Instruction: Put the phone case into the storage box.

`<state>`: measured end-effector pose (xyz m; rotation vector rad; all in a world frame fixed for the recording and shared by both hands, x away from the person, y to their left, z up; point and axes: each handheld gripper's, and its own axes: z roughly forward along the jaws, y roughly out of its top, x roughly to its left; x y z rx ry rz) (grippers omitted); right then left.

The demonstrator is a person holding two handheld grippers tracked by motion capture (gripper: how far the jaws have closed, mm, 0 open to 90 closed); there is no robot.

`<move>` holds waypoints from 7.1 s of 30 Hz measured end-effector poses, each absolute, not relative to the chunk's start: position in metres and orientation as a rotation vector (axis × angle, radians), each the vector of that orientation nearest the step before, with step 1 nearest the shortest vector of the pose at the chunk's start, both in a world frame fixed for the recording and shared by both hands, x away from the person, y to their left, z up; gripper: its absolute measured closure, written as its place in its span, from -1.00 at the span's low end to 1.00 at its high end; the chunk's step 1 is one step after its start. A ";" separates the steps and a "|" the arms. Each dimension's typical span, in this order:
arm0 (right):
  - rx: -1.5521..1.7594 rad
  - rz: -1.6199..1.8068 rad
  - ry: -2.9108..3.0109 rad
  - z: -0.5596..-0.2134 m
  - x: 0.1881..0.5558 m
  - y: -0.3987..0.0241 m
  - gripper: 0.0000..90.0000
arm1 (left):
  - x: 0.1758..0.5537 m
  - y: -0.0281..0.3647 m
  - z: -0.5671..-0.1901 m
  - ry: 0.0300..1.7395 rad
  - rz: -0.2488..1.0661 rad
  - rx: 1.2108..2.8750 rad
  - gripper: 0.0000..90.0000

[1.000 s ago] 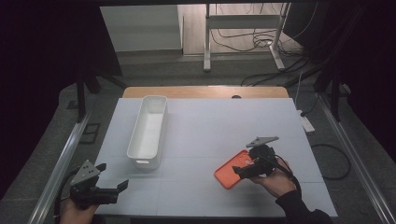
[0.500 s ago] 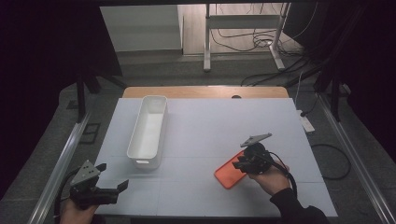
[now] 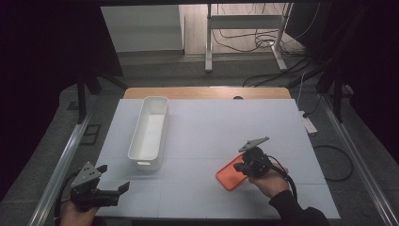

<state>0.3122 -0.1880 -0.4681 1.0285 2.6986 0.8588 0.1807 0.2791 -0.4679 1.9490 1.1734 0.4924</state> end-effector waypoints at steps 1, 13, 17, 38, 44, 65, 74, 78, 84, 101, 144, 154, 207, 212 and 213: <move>1.021 0.854 2.707 -0.470 0.312 -0.188 0.99 | 0.181 0.279 -0.468 1.174 0.493 1.948 -0.99; 0.998 0.794 2.759 -0.484 0.306 -0.186 0.99 | 0.181 0.279 -0.468 1.171 0.496 1.954 -0.99; 1.010 0.759 2.778 -0.490 0.304 -0.186 0.99 | 0.181 0.278 -0.468 1.170 0.496 1.955 -0.99; 1.062 0.674 2.828 -0.499 0.305 -0.197 0.99 | 0.181 0.278 -0.468 1.170 0.495 1.958 -0.99; 1.096 0.664 2.827 -0.499 0.305 -0.205 0.99 | 0.181 0.278 -0.468 1.170 0.496 1.958 -0.98; 1.176 0.582 2.769 -0.494 0.312 -0.233 0.99 | 0.181 0.278 -0.468 1.170 0.495 1.961 -0.98; 1.212 0.571 2.726 -0.494 0.319 -0.243 0.99 | 0.181 0.277 -0.468 1.170 0.496 1.962 -0.98; 1.214 0.552 2.705 -0.493 0.321 -0.245 0.99 | 0.181 0.277 -0.468 1.170 0.496 1.963 -0.98; 1.207 0.533 2.682 -0.493 0.323 -0.247 0.99 | 0.181 0.277 -0.468 1.169 0.496 1.963 -0.98; 1.180 0.752 2.588 -0.468 0.304 -0.250 0.67 | 0.181 0.278 -0.468 1.170 0.494 1.961 -0.98; 1.248 0.820 2.455 -0.481 0.306 -0.264 -1.00 | 0.181 0.277 -0.468 1.165 0.494 1.968 -0.98; 1.252 0.755 2.491 -0.494 0.309 -0.264 -1.00 | 0.181 0.277 -0.468 1.163 0.492 1.970 -0.98; 1.360 0.649 2.613 -0.493 0.326 -0.264 0.97 | 0.182 0.279 -0.468 1.177 0.480 1.957 -0.99; 1.355 0.701 2.582 -0.488 0.325 -0.267 0.97 | 0.182 0.279 -0.468 1.172 0.473 1.957 -0.99; 1.355 0.701 2.582 -0.488 0.325 -0.267 0.97 | 0.182 0.279 -0.468 1.170 0.468 1.957 -0.99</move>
